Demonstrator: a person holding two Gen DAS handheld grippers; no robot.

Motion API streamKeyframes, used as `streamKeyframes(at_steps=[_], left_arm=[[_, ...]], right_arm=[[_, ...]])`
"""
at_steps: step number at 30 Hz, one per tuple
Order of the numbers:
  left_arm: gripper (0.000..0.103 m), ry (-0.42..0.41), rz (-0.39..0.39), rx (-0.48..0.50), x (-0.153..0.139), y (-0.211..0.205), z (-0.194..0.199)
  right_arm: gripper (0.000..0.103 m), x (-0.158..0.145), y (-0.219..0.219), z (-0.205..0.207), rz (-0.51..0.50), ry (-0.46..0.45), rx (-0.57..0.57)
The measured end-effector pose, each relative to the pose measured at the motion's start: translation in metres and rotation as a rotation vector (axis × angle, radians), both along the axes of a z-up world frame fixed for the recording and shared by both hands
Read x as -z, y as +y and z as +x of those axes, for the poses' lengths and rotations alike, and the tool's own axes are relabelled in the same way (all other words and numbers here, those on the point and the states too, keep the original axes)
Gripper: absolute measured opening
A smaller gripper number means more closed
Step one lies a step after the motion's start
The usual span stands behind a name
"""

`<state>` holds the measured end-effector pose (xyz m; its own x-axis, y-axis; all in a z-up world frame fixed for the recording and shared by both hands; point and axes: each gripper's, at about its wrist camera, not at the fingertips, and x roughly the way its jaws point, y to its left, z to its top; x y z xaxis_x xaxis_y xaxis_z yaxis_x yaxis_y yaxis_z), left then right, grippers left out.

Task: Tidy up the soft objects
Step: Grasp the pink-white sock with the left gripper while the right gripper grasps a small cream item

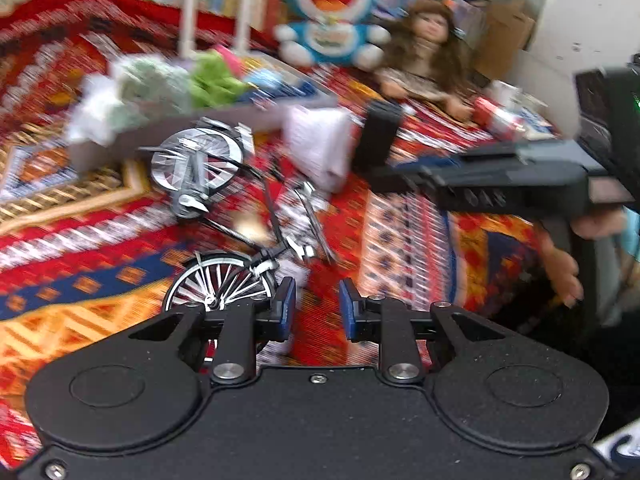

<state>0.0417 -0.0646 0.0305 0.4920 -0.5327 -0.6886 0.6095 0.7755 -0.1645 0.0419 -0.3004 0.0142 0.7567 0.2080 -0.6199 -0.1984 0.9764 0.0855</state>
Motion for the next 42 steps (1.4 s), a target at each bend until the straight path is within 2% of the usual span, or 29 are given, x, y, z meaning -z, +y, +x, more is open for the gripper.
streamKeyframes(at_steps=[2,5,11,13,14,15,17,20,25,26,27,28,36,39,41,42], left_arm=[[0.024,-0.056,0.023,-0.037,-0.003,0.004,0.001],[0.025,-0.094,0.035,-0.093,-0.003,0.012,0.012],[0.027,-0.073,0.004,-0.185,-0.003,0.036,0.031],[0.027,-0.08,0.016,-0.206,-0.003,0.041,0.032],[0.034,-0.083,0.025,-0.22,-0.002,0.043,0.032],[0.034,-0.09,0.031,-0.232,-0.002,0.046,0.031],[0.035,-0.084,0.031,-0.244,-0.001,0.049,0.03],[0.035,-0.08,0.034,-0.264,0.0,0.052,0.028],[0.037,-0.092,0.027,-0.286,-0.004,0.056,0.024],[0.037,-0.093,0.021,-0.29,-0.005,0.057,0.024],[0.037,-0.093,0.014,-0.293,-0.007,0.058,0.023],[0.037,-0.093,0.005,-0.295,-0.008,0.059,0.023],[0.039,-0.124,-0.062,-0.264,-0.025,0.046,0.024],[0.047,-0.146,-0.091,-0.231,-0.03,0.029,0.026],[0.059,-0.162,-0.1,-0.201,-0.032,0.013,0.03],[0.062,-0.167,-0.102,-0.188,-0.032,0.003,0.033]], right_arm=[[0.037,0.004,0.003,0.0,-0.01,0.003,-0.003],[0.039,0.008,0.01,0.0,-0.025,0.001,-0.018],[0.039,0.011,0.021,0.0,-0.025,0.0,-0.046],[0.045,0.012,0.024,0.001,-0.017,-0.003,-0.064],[0.051,0.012,0.026,0.002,-0.006,-0.006,-0.075],[0.054,0.012,0.028,0.002,0.008,-0.009,-0.089],[0.056,0.012,0.037,0.001,0.023,-0.022,-0.132],[0.062,0.013,0.057,0.002,-0.013,-0.037,-0.184],[0.062,0.023,0.085,0.016,-0.073,-0.029,-0.212],[0.054,0.025,0.088,0.02,-0.075,-0.018,-0.206],[0.034,0.026,0.089,0.021,-0.071,-0.011,-0.199],[0.026,0.027,0.089,0.021,-0.07,-0.014,-0.187],[0.025,0.018,0.065,0.0,-0.073,-0.072,-0.119],[0.025,0.012,0.042,-0.012,-0.054,-0.083,-0.054],[0.026,0.01,0.028,-0.019,-0.039,-0.089,-0.009],[0.026,0.01,0.02,-0.022,-0.032,-0.089,0.014]])
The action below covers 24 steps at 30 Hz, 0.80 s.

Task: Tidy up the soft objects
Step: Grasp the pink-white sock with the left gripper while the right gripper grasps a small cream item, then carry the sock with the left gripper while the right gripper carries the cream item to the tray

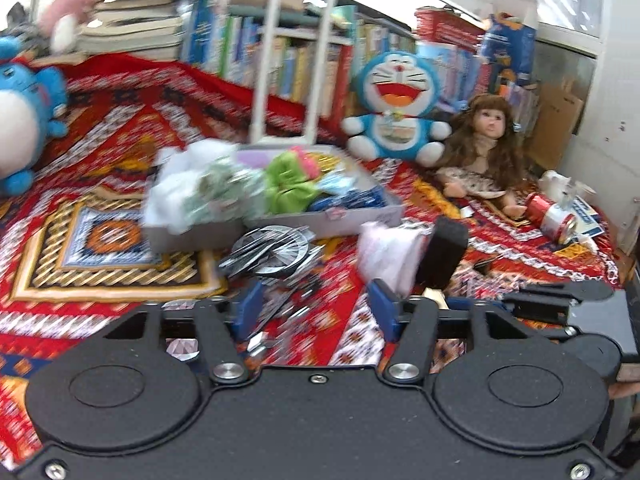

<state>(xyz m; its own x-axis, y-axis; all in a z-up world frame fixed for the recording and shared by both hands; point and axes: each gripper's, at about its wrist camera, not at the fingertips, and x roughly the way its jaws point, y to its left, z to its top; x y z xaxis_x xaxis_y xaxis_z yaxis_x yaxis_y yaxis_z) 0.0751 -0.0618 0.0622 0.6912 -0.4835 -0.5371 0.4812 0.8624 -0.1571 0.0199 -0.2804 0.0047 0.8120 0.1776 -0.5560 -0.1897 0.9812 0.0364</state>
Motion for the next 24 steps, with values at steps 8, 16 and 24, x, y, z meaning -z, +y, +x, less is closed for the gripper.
streamKeyframes(at_steps=[8,16,24], left_arm=[[0.07,-0.018,0.053,0.083,0.009,-0.075,0.029],[0.061,0.031,0.1,0.072,0.033,-0.111,0.056],[0.021,0.059,0.099,0.066,0.037,-0.11,0.054]], right_arm=[[0.026,0.005,-0.04,-0.01,0.042,0.001,0.115],[0.026,0.008,-0.053,-0.015,0.046,-0.021,0.151],[0.026,0.007,-0.062,-0.015,0.069,-0.029,0.175]])
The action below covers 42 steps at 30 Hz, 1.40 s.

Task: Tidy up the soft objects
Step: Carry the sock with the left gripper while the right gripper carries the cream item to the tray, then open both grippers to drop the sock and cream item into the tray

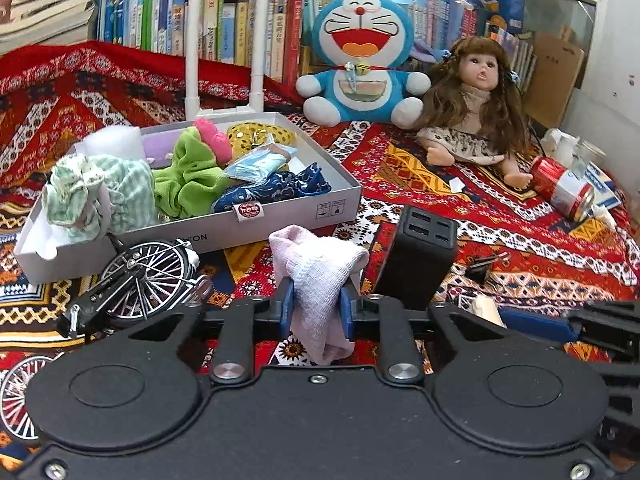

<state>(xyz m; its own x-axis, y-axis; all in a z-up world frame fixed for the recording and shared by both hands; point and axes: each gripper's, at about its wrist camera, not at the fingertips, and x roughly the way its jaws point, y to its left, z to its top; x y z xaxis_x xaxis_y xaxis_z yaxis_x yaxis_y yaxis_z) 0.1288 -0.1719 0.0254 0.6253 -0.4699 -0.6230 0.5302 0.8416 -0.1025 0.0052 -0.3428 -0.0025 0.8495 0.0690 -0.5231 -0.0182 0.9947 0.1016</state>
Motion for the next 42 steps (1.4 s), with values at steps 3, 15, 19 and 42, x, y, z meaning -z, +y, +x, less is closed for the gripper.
streamKeyframes(at_steps=[3,15,19,42], left_arm=[[0.02,-0.004,-0.003,0.012,-0.006,0.005,-0.006],[0.02,-0.1,-0.086,-0.034,-0.088,0.057,-0.001],[0.02,-0.144,-0.041,-0.08,-0.109,0.074,0.026],[0.021,0.104,-0.053,-0.301,-0.043,0.104,0.186]], right_arm=[[0.026,-0.003,0.0,0.0,0.005,-0.009,0.006],[0.026,-0.053,-0.004,0.012,0.042,-0.074,0.029],[0.026,-0.079,-0.001,0.039,0.054,-0.087,0.005],[0.025,-0.036,0.067,0.243,0.112,0.265,-0.081]])
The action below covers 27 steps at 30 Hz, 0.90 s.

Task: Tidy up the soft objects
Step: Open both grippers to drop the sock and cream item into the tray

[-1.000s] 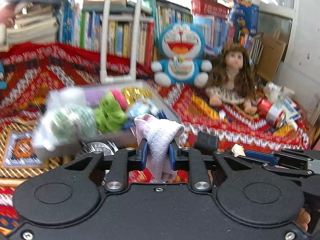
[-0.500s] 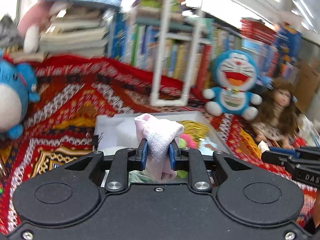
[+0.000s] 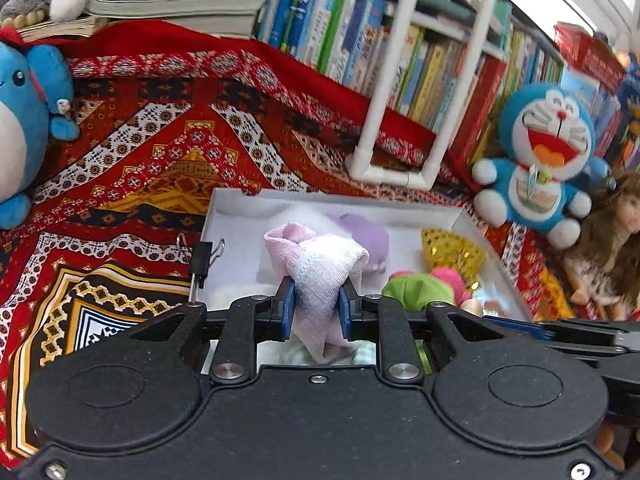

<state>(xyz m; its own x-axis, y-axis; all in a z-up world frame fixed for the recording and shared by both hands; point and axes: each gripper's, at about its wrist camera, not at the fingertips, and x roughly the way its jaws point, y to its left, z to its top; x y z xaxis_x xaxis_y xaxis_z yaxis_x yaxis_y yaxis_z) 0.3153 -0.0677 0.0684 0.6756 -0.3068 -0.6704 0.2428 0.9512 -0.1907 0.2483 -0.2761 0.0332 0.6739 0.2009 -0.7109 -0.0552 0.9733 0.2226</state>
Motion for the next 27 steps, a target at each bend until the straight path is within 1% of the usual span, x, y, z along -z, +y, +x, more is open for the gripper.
streamKeyframes(at_steps=[3,8,14,16,18,19,20,21,23,27], left_arm=[[0.021,0.002,0.03,0.011,0.008,-0.006,0.002],[0.022,0.0,0.039,0.014,0.01,-0.01,0.007],[0.026,-0.006,0.055,0.009,0.015,-0.016,0.014],[0.027,-0.009,0.062,0.003,0.015,-0.018,0.015],[0.032,-0.015,0.061,0.0,0.012,-0.018,0.013],[0.037,-0.023,0.061,0.008,0.01,-0.017,0.011],[0.04,-0.031,0.061,0.013,0.007,-0.016,0.007],[0.042,-0.037,0.06,0.013,0.004,-0.014,0.004],[0.047,-0.052,0.05,0.021,-0.004,-0.009,-0.003],[0.052,-0.083,0.025,0.049,-0.022,0.004,-0.023]], right_arm=[[0.023,0.017,0.003,0.007,-0.02,0.031,0.01],[0.021,0.023,0.002,0.018,-0.009,0.048,0.031],[0.022,0.029,-0.003,0.037,0.02,0.071,0.065],[0.026,0.032,-0.006,0.04,0.03,0.072,0.08],[0.028,0.031,-0.008,0.037,0.048,0.071,0.099],[0.028,0.028,-0.009,0.034,0.057,0.068,0.1],[0.036,0.023,-0.009,0.03,0.058,0.062,0.09],[0.048,0.017,-0.009,0.026,0.05,0.049,0.077],[0.057,0.003,-0.009,0.016,0.028,0.018,0.052],[0.064,-0.019,-0.013,-0.004,-0.003,0.001,0.008]])
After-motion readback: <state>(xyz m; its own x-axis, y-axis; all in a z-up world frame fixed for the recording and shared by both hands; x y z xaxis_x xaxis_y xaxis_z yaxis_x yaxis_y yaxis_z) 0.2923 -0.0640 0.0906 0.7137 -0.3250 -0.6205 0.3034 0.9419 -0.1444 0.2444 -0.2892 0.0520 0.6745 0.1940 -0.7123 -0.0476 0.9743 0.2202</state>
